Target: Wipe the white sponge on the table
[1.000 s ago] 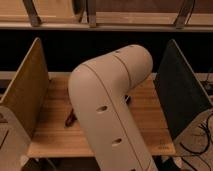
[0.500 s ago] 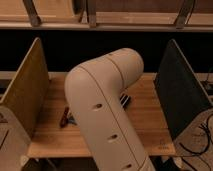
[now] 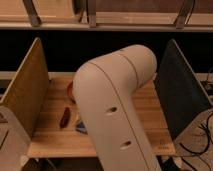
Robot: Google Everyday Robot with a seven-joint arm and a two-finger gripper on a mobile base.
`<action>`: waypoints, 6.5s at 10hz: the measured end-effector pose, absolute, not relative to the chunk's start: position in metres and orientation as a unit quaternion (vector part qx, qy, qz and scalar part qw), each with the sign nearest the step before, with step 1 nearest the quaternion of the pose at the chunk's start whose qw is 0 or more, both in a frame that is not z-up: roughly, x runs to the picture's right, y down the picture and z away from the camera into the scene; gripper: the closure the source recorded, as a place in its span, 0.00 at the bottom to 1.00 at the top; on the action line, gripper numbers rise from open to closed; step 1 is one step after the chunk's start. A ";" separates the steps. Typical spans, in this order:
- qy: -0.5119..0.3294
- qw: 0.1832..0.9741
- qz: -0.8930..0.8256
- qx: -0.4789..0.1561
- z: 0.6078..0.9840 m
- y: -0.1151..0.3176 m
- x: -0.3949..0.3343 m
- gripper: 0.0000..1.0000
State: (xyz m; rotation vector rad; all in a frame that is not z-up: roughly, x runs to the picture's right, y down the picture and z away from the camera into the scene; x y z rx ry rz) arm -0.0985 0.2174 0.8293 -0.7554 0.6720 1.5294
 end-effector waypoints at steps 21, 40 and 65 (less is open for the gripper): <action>0.256 0.623 0.637 -0.374 0.838 0.224 -0.137 1.00; 0.242 0.656 0.624 -0.349 0.857 0.194 -0.124 1.00; 0.286 0.648 0.616 -0.345 0.868 0.201 -0.095 1.00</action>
